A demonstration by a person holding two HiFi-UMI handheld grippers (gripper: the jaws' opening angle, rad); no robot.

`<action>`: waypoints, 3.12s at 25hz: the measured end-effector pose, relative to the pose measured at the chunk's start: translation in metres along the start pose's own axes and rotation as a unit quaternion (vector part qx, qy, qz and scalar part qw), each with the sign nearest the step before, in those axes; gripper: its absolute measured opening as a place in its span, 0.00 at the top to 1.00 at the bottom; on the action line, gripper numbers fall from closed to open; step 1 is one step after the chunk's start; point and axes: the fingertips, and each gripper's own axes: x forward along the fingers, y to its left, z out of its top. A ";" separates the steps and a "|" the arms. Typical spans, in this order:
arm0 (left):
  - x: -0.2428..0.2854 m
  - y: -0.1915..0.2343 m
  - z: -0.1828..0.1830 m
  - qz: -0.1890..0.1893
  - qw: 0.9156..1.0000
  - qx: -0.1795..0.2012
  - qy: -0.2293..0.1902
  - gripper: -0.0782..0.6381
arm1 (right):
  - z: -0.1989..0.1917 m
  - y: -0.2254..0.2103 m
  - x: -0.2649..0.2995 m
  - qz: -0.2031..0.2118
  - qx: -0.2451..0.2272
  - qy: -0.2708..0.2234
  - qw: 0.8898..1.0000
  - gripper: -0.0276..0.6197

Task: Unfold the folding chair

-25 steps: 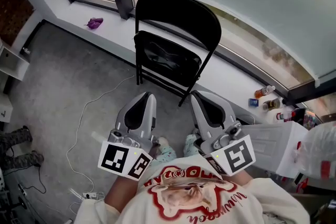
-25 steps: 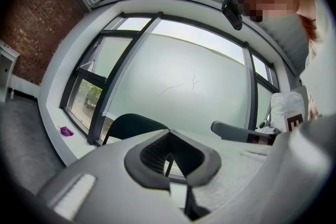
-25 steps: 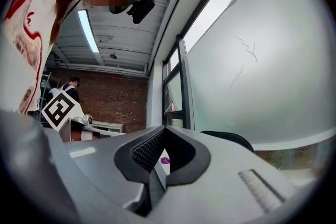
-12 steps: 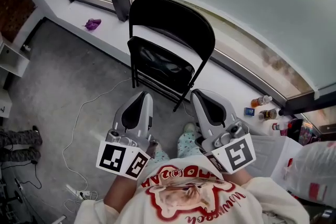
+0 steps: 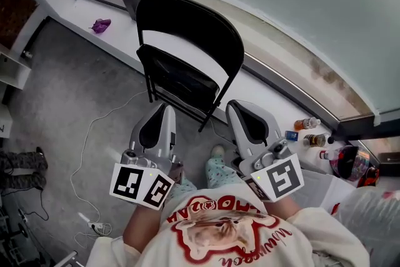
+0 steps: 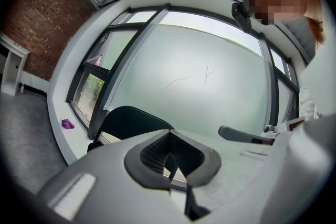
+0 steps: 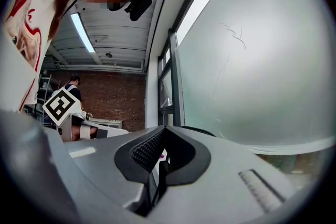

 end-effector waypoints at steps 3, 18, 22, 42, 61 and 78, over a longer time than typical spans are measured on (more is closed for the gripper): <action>0.014 -0.001 -0.006 0.007 1.000 0.004 0.008 0.89 | -0.009 -0.017 0.004 -0.001 0.003 0.009 1.000 0.92; 0.068 0.015 -0.048 0.044 0.998 -0.003 0.054 0.89 | -0.060 -0.071 0.021 0.002 0.022 0.048 0.999 0.92; 0.077 0.026 -0.062 0.058 0.996 -0.009 0.069 0.89 | -0.075 -0.079 0.025 0.001 0.026 0.063 0.998 0.92; 0.129 0.088 -0.130 0.184 0.970 -0.088 0.129 0.51 | -0.114 -0.113 0.039 0.004 0.032 0.090 0.995 0.92; 0.178 0.139 -0.194 0.300 0.928 -0.093 0.199 0.41 | -0.134 -0.121 0.041 0.008 0.046 0.095 0.994 0.92; 0.199 0.155 -0.225 0.345 0.901 -0.068 0.255 0.40 | -0.259 -0.138 0.033 -0.022 0.014 0.244 0.969 0.78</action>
